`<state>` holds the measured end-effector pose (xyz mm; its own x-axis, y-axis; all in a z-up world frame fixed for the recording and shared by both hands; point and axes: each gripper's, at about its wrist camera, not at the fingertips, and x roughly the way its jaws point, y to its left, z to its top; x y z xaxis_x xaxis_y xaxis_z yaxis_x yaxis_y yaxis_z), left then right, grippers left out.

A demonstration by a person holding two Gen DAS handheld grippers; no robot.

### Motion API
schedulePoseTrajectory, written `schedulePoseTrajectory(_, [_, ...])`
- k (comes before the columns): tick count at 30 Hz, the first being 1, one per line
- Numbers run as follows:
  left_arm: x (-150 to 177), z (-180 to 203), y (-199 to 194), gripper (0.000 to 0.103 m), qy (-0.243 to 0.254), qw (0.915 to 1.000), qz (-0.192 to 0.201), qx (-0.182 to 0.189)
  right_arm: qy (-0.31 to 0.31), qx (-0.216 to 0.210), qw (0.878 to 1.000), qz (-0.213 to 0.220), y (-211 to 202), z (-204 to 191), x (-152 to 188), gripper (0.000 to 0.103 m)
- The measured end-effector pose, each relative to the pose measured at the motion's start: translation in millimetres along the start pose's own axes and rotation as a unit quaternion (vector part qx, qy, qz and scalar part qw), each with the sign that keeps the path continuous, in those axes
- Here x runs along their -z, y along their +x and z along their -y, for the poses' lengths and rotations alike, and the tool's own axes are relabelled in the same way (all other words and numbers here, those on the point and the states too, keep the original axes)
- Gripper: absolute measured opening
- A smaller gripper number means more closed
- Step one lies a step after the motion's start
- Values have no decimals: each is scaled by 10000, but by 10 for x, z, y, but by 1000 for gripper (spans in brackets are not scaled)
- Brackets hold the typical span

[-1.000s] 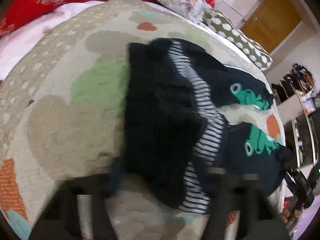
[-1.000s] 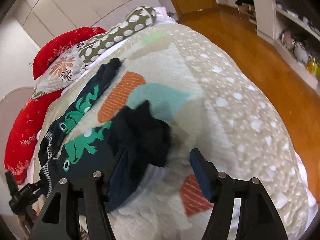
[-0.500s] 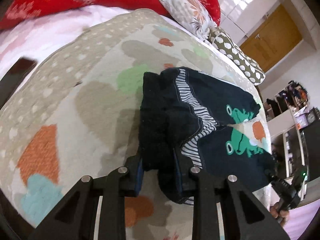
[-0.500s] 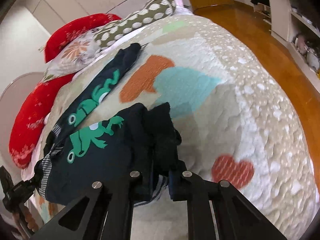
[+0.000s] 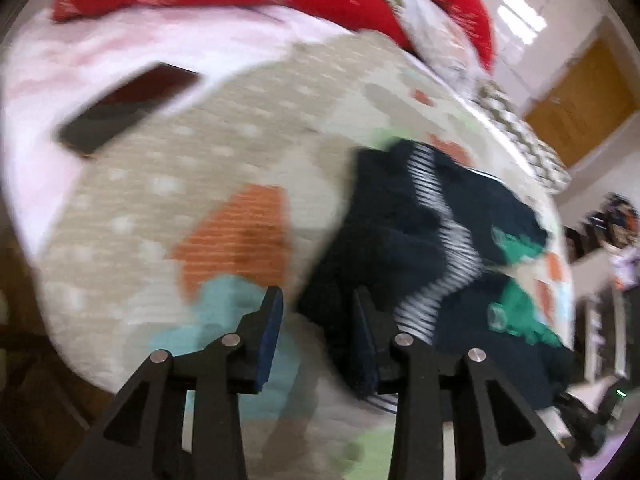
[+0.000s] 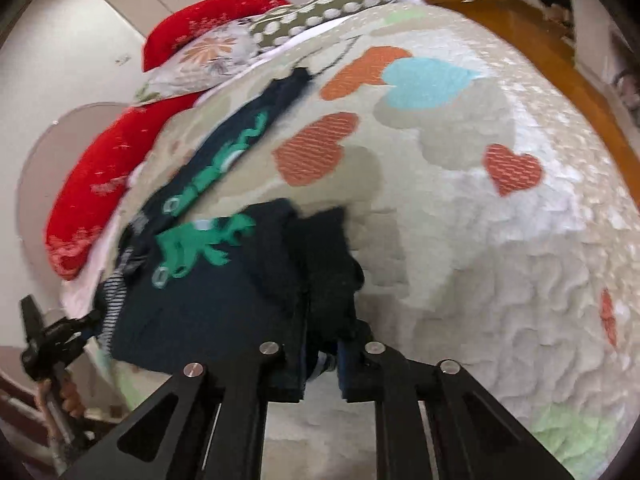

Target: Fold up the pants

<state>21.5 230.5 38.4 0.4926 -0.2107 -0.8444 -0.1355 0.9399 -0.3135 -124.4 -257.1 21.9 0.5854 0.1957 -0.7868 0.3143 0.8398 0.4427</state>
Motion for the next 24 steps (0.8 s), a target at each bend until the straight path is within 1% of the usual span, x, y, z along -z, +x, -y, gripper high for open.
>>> schedulePoseTrajectory(1, [11,-46,-39,38,-24,9999,95,-141,107,44,9999,26,-16,50,3,24])
schedulePoseTrajectory(2, [16,-100,-74,45,-74,9997,161,-177,231,27,9997,30,-48,106,-13,37])
schedulePoseTrajectory(3, [25,-135,-105,48,-123,9995,222,-209,388,-38,9992,58,-100,175,-48,51])
schedulePoseTrajectory(4, [43,-169,-149,50,-170,9990,306,-278,552,-89,9983,167,-176,238,-88,56])
schedulePoseTrajectory(5, [65,-179,-205,50,-165,9984,408,-356,631,-44,9976,289,-236,264,-139,57])
schedulePoseTrajectory(6, [81,-165,-245,50,-128,9981,481,-366,605,90,9973,410,-301,272,-248,57])
schedulePoseTrajectory(8, [110,-101,-324,50,-49,9977,606,-297,411,247,9978,460,-338,226,-449,57])
schedulePoseTrajectory(10, [123,-9,-378,51,13,9977,674,-116,230,390,9978,489,-284,84,-748,57])
schedulePoseTrajectory(11, [125,56,-399,51,38,9976,691,32,168,408,9980,463,-221,11,-887,57])
schedulePoseTrajectory(13, [142,151,-420,53,87,9972,703,225,55,394,9985,385,14,-180,-1228,57])
schedulePoseTrajectory(15, [157,255,-411,53,178,9969,705,306,23,459,9988,151,389,-342,-1600,57])
schedulePoseTrajectory(17, [177,342,-376,57,325,9966,690,320,105,570,9983,69,667,-436,-1815,57])
schedulePoseTrajectory(19, [195,380,-314,57,390,9971,604,266,183,904,9957,-58,1024,-523,-2055,57])
schedulePoseTrajectory(20, [205,388,-289,57,411,9973,545,280,335,997,9944,-50,1152,-522,-2122,57])
schedulePoseTrajectory(21, [212,393,-269,57,423,9975,497,289,526,1000,9936,-31,1263,-515,-2168,57])
schedulePoseTrajectory(22, [215,397,-249,57,435,9976,463,285,666,939,9933,-37,1364,-510,-2201,56])
schedulePoseTrajectory(23, [223,401,-231,57,452,9977,432,277,721,888,9934,-37,1434,-515,-2217,37])
schedulePoseTrajectory(24, [227,403,-215,57,456,9978,401,274,707,824,9941,-74,1471,-525,-2224,8])
